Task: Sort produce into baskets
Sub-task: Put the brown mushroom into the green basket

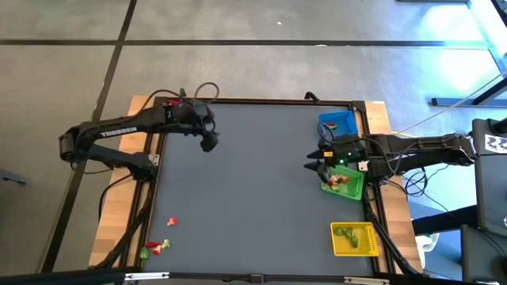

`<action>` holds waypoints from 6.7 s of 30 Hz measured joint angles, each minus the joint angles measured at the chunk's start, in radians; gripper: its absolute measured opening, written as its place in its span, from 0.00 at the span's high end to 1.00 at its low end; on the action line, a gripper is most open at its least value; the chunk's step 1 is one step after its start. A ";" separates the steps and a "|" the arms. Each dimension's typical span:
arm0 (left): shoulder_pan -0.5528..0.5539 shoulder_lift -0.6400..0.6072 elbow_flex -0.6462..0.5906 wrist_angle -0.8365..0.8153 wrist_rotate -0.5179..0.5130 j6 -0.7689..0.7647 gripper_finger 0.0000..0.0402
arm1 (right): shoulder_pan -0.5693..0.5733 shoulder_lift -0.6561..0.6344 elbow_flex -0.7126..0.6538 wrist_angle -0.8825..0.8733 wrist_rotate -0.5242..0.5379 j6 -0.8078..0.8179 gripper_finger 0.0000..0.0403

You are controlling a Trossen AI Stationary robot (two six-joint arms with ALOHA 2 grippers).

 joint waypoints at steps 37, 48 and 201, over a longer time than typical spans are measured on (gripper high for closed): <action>0.527 0.333 0.001 -0.143 -0.393 -0.147 0.31 | 0.000 0.153 -0.001 -0.025 0.050 -0.151 0.45; 0.523 0.418 0.039 -0.238 -0.431 -0.093 0.31 | 0.000 0.153 -0.001 -0.010 0.067 -0.151 0.45; 0.639 0.921 0.480 -0.621 -0.495 -0.030 0.45 | 0.000 0.153 -0.002 0.046 0.066 -0.305 0.45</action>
